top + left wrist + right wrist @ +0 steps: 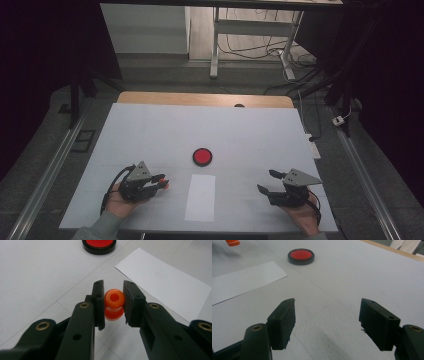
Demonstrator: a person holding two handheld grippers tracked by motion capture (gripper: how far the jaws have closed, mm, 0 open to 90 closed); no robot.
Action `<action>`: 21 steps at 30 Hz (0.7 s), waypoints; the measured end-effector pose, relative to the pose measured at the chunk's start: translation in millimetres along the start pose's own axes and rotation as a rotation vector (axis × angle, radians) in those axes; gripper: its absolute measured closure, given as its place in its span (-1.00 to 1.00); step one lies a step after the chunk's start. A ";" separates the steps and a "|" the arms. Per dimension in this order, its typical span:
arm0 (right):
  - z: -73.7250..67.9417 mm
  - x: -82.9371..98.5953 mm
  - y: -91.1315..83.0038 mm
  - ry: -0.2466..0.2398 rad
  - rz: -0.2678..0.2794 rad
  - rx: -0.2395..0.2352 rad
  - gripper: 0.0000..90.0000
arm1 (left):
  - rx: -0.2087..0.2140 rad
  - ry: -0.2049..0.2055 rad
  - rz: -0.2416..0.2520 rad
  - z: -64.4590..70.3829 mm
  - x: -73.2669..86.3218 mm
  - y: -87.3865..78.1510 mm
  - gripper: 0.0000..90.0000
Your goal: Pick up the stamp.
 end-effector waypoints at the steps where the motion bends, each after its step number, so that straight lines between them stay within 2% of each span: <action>1: 0.1 -0.1 -0.1 0.000 0.001 0.000 -0.36 | 0.003 -0.001 0.005 -0.1 -0.5 -0.6 0.60; 9: 0.8 0.3 0.2 -0.001 -0.004 0.009 -0.36 | 0.010 -0.011 0.034 -0.5 -5.4 -4.6 0.60; 16: 0.4 -0.2 0.9 0.000 -0.006 0.008 -0.36 | 0.015 -0.012 0.066 0.2 -15.9 -6.2 0.60; 21: -0.6 -0.9 1.8 -0.001 -0.005 0.006 -0.36 | 0.014 0.004 0.080 1.8 -24.7 -5.9 0.60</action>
Point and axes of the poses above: each handheld gripper's, and its own axes: y roughly forward along the jaws, x roughly out of its underside, z roughly to its right, the point moved 6 cm from there along y, roughly forward along the jaws, and after that the axes turned 8 degrees about -z, right-handed, at the moved point
